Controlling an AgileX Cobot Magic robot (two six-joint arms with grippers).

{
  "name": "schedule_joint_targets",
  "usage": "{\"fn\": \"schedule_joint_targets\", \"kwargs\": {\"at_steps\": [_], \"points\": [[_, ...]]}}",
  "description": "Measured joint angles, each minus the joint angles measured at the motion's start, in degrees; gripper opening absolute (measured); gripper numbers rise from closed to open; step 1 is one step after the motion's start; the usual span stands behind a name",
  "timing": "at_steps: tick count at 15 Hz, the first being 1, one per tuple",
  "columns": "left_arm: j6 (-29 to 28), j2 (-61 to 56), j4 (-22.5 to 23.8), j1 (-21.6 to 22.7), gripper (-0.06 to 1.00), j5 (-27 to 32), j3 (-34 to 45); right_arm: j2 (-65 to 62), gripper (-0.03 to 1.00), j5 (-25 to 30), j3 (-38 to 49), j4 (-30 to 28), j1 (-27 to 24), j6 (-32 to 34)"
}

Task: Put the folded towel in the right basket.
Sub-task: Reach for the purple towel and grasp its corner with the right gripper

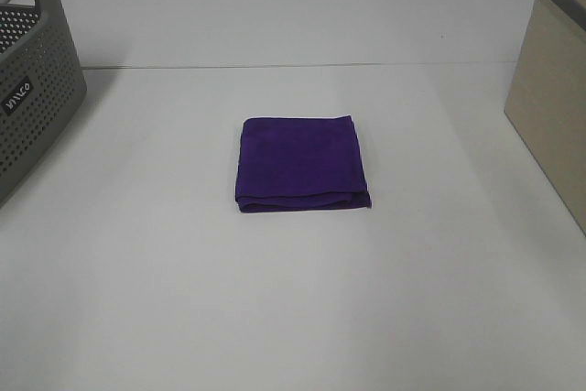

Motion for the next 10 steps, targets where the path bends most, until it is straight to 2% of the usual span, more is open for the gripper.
{"fn": "schedule_joint_targets", "kwargs": {"at_steps": [2,3,6,10], "points": [[0.0,0.0,0.0,0.0,0.99,0.0,0.0,4.3,0.98,-2.6,-0.1,2.0,0.0,0.0],[0.0,0.0,0.0,0.0,0.99,0.0,0.0,9.2,0.98,-6.6,-0.1,4.9,0.0,-0.6],[0.0,0.0,0.0,0.0,0.99,0.0,0.0,17.6,0.98,-14.1,-0.1,10.3,0.0,-4.6],[0.0,0.0,0.0,0.0,0.99,0.0,0.0,34.3,0.97,-17.1,-5.2,20.3,0.3,-11.6]]}}
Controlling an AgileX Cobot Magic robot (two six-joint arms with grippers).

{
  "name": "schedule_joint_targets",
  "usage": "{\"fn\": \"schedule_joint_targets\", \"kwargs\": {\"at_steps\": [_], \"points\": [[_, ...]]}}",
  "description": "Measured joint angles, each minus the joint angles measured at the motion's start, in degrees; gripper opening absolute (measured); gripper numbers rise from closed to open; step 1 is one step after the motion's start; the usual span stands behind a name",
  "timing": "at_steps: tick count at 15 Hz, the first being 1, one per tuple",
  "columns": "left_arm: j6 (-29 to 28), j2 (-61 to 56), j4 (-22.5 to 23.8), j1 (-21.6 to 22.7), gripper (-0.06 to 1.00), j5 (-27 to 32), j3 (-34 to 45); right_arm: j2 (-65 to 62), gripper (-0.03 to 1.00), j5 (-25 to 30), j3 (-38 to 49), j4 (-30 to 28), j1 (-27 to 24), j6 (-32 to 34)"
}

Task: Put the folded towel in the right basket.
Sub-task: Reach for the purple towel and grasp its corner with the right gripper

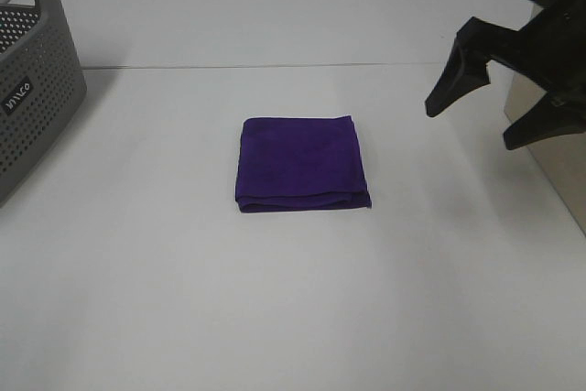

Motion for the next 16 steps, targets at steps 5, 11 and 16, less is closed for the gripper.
{"fn": "schedule_joint_targets", "kwargs": {"at_steps": [5,11,16], "points": [[0.0,0.0,0.1,0.0,0.99,0.0,0.0,21.8,0.97,-3.1,-15.5,2.1,5.6,-1.6],[0.0,0.0,0.1,0.0,0.99,0.0,0.0,32.3,0.96,-2.6,-25.0,4.9,5.6,-1.7],[0.0,0.0,0.1,0.0,0.99,0.0,0.0,34.3,0.95,-2.1,-25.7,7.8,5.7,-1.7]]}}
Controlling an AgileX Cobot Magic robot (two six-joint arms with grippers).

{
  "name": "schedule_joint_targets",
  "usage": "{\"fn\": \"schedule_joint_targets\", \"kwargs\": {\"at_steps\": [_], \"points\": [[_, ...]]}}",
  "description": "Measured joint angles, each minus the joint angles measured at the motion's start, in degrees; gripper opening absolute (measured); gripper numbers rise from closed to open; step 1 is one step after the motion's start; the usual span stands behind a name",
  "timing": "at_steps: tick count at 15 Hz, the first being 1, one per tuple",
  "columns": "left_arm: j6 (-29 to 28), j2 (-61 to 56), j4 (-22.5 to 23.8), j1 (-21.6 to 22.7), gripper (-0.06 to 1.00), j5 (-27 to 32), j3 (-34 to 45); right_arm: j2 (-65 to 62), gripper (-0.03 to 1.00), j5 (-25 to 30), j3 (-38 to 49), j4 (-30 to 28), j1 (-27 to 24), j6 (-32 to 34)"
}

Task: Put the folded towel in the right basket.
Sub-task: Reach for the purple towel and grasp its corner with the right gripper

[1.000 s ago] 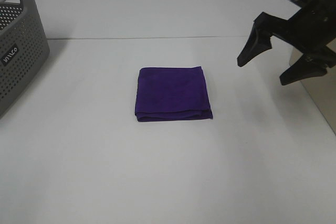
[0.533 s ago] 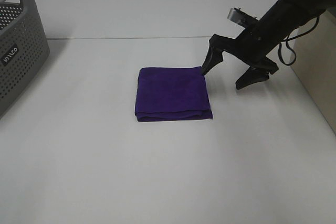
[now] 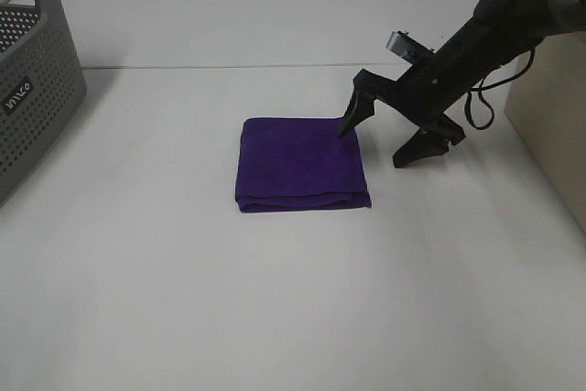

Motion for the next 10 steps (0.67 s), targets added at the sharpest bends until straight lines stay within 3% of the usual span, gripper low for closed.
{"fn": "schedule_joint_targets", "kwargs": {"at_steps": [4,7,8,10], "points": [[0.0,0.0,0.0,0.0,0.99,0.0,0.0,0.6,0.95,-1.9,-0.2,0.3,4.4,0.5],[0.0,0.0,0.0,0.0,0.99,0.0,0.0,2.2,0.89,-4.4,-1.3,1.3,8.8,2.9],[0.0,0.0,0.0,0.0,0.99,0.0,0.0,3.0,0.84,-5.3,-1.5,2.0,10.3,3.2],[0.0,0.0,0.0,0.0,0.99,0.0,0.0,4.4,0.46,-9.3,-1.8,2.8,14.2,3.2]]}}
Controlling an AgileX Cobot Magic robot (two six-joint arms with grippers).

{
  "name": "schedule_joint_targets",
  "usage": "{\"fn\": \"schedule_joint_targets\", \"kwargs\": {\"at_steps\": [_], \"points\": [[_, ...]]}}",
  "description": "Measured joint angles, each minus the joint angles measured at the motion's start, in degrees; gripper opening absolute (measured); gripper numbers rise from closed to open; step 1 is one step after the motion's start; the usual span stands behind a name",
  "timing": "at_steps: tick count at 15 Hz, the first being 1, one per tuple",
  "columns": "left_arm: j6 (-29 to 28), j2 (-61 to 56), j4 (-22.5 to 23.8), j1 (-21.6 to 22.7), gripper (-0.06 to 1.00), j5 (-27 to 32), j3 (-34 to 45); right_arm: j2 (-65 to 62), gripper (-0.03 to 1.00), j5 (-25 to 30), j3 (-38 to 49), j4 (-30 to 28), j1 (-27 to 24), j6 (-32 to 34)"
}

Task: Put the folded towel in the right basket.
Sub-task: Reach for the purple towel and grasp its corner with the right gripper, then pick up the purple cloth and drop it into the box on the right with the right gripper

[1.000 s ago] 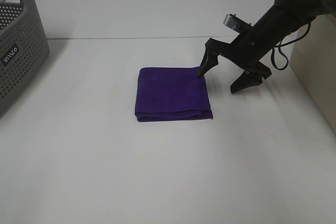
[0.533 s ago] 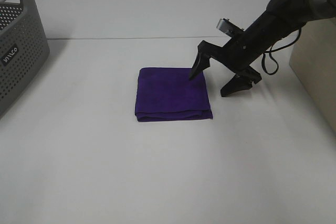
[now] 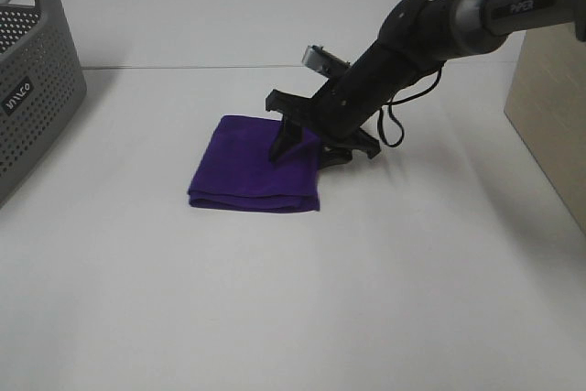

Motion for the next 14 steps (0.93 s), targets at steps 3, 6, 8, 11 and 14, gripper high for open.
{"fn": "schedule_joint_targets", "kwargs": {"at_steps": [3,6,8,11,14], "points": [[0.0,0.0,0.0,0.0,0.99,0.0,0.0,0.7,0.05,-3.0,0.0,0.3,3.1,-0.2],[0.0,0.0,0.0,0.0,0.99,0.0,0.0,0.7,0.05,-3.2,0.0,0.8,3.4,-0.5],[0.0,0.0,0.0,0.0,0.99,0.0,0.0,-0.6,0.05,-1.6,0.4,-0.3,3.4,-0.5],[0.0,0.0,0.0,0.0,0.99,0.0,0.0,-6.5,0.05,10.3,-2.1,-6.0,3.4,-0.6],[0.0,0.0,0.0,0.0,0.99,0.0,0.0,-14.6,0.05,22.8,-12.9,-13.5,3.4,-0.4]]}}
